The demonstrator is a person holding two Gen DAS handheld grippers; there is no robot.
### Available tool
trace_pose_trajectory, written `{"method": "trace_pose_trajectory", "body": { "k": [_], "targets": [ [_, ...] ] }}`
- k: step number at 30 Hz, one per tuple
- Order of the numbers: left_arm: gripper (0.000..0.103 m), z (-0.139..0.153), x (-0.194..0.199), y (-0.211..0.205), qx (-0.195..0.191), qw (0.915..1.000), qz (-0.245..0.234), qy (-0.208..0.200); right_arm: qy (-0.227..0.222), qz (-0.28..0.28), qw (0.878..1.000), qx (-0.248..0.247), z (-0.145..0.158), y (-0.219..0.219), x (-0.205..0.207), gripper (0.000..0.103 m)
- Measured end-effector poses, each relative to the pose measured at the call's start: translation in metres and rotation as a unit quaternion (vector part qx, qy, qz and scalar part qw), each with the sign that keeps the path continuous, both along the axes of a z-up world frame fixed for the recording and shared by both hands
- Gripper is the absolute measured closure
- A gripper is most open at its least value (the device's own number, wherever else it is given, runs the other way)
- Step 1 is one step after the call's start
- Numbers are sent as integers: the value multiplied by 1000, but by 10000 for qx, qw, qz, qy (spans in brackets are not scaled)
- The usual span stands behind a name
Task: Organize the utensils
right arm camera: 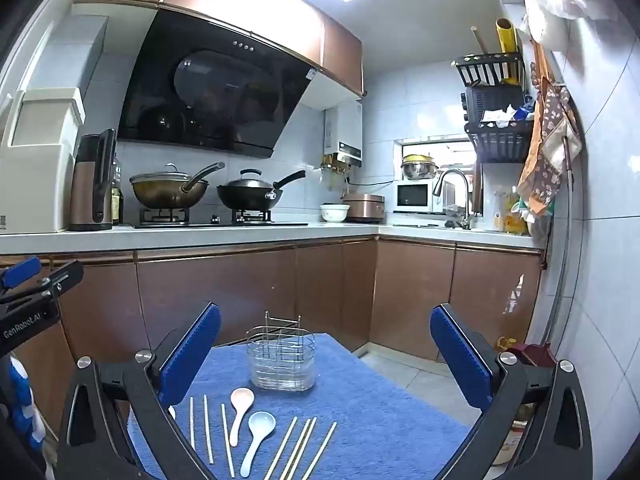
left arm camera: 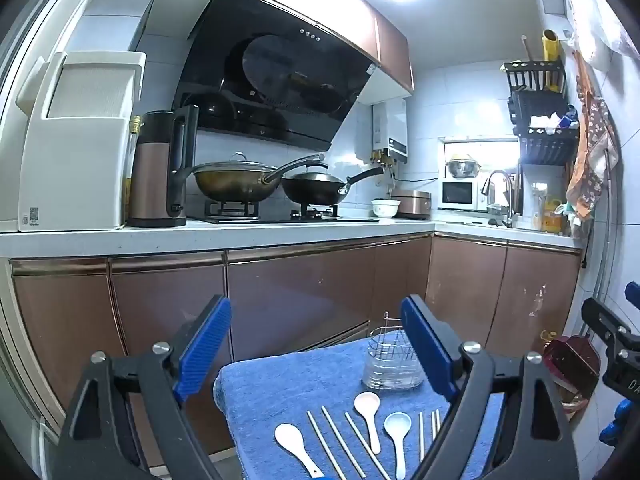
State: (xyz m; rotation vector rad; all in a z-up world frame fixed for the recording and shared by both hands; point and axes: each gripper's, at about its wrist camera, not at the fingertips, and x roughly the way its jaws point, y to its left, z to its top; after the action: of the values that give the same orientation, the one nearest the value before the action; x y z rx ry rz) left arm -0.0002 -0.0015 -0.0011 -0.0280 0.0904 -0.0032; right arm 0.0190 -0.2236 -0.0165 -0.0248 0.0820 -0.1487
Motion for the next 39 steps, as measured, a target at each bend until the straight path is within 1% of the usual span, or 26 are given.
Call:
{"method": "trace_pose_trajectory", "body": {
  "k": [4, 5, 9, 10, 11, 13, 15, 16, 20, 23, 25, 28, 31, 35, 39],
  "targets": [
    [17, -3, 1, -6, 3, 9999, -12, 161, 14, 48, 9999, 98, 0, -3, 1, 0],
    [17, 3, -1, -7, -15, 9999, -99, 81, 12, 69, 9999, 138, 0, -5, 1, 0],
    [17, 6, 7, -6, -26, 9996, -186, 205, -30, 122, 9996, 234, 2, -9, 2, 0],
    [17, 7, 7, -7, -27, 9996, -208, 208, -28, 129, 9996, 240, 2, -16, -3, 0],
    [17, 7, 8, -8, -38, 9995, -233, 214, -17, -97, 9999, 106, 3, -12, 4, 0],
    [17, 8, 8, -11, -33, 9994, -284, 219, -42, -99, 9999, 120, 2, -13, 5, 0],
    [17, 9, 8, -14, -20, 9994, -286, 184, -45, -103, 9998, 141, 2, -15, 7, 0],
    [17, 6, 9, -7, -42, 9994, -294, 177, -48, -100, 9998, 153, 2, -15, 7, 0],
    [17, 10, 9, -6, -58, 9997, -242, 49, -102, -120, 9998, 157, 3, -14, 7, 0],
    [17, 14, 9, -4, -106, 9993, -364, 26, -161, -134, 9997, 99, 5, -12, 6, 0],
    [17, 17, 8, -3, -140, 9993, -351, -62, -204, -115, 9997, 112, 6, -12, 5, 0],
    [17, 22, 9, 0, -201, 9990, -390, -88, -257, -104, 9995, 119, 7, -13, 4, 0],
    [17, 24, 7, 3, -302, 9990, -263, -194, -302, -66, 9995, 83, 9, -12, 3, 0],
    [17, 28, 5, 1, -215, 9990, -72, -389, -402, -38, 9992, 15, 11, -10, 2, 0],
    [17, 29, 7, 4, -257, 9984, -25, -498, -492, 10, 9988, 26, 13, -8, 2, 0]
  ]
}}
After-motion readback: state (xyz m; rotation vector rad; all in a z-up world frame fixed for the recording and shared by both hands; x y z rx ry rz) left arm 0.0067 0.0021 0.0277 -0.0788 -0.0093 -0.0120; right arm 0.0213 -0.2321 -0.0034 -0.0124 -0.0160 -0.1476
